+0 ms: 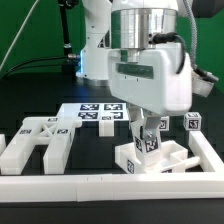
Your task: Assemble chair
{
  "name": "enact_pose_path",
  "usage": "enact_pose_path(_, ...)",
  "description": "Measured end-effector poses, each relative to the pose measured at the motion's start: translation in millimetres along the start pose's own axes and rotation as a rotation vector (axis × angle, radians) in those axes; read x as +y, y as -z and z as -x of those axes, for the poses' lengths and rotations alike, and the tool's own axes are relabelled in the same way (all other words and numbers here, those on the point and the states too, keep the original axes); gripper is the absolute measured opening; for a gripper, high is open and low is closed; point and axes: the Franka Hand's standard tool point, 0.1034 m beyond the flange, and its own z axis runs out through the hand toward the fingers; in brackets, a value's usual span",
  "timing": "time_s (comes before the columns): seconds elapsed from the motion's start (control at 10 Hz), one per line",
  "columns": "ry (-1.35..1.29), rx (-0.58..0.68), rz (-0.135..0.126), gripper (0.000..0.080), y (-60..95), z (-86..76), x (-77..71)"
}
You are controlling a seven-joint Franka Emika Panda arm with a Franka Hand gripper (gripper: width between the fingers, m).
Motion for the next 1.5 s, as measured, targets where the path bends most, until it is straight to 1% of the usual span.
enact_pose_path(0.1, -0.092, -0.009, -0.003, 0.0298, -2.7, 5.9, 1.1)
enact_pose_path(0.2, -0.167, -0.011, -0.008, 0.0298, -4.0, 7.8, 0.9)
enact_pose_path(0.5, -0.176, -0.010, -0.010, 0.0298, -4.2, 8.1, 0.9)
enact_pose_path(0.6, -0.149, -0.009, -0.010, 0.0401, -4.6, 8.4, 1.1)
enact_pose_path(0.7, -0.101, -0.009, 0.000, 0.0401, -4.5, 7.5, 2.0)
enact_pose_path(0.8, 0.096, -0.027, 0.043, 0.0570, -2.6, 5.9, 2.3)
enact_pose_path(0.9, 0.279, -0.031, 0.049, 0.0634, -1.3, 9.2, -1.0)
enact_pose_path(1.0, 0.400, -0.039, 0.061, 0.0634, -3.3, 14.8, 2.7)
enact_pose_path(1.1, 0.394, -0.025, 0.041, 0.0647, -5.5, 19.4, 6.5)
enact_pose_path(1.3, 0.544, -0.026, 0.043, 0.0649, -6.4, 17.4, 7.9)
enact_pose_path(1.4, 0.662, -0.022, 0.047, 0.0649, -6.6, 16.7, 7.9)
enact_pose_path(1.5, 0.885, -0.004, 0.065, 0.0649, -6.3, 14.3, 5.7)
